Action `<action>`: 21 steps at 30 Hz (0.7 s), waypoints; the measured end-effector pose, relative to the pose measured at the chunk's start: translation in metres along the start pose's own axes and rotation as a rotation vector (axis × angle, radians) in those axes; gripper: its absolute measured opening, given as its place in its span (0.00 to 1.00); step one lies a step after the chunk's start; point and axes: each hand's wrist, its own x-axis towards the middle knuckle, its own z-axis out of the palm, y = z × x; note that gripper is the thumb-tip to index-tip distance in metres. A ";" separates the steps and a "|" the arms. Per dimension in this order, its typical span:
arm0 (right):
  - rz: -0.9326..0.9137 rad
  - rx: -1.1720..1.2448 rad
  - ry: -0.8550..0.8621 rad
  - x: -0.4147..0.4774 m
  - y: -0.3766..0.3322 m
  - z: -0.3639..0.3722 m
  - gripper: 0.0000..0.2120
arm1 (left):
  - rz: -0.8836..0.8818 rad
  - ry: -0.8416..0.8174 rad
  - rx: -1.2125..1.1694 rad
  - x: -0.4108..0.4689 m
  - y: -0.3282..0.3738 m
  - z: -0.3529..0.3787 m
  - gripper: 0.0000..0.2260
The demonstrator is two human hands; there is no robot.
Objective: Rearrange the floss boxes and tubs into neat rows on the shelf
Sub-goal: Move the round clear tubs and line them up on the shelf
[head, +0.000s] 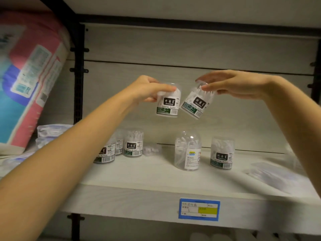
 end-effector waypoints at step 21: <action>-0.310 -0.076 -0.058 -0.071 -0.059 0.058 0.19 | 0.035 -0.017 0.071 -0.127 0.010 -0.036 0.26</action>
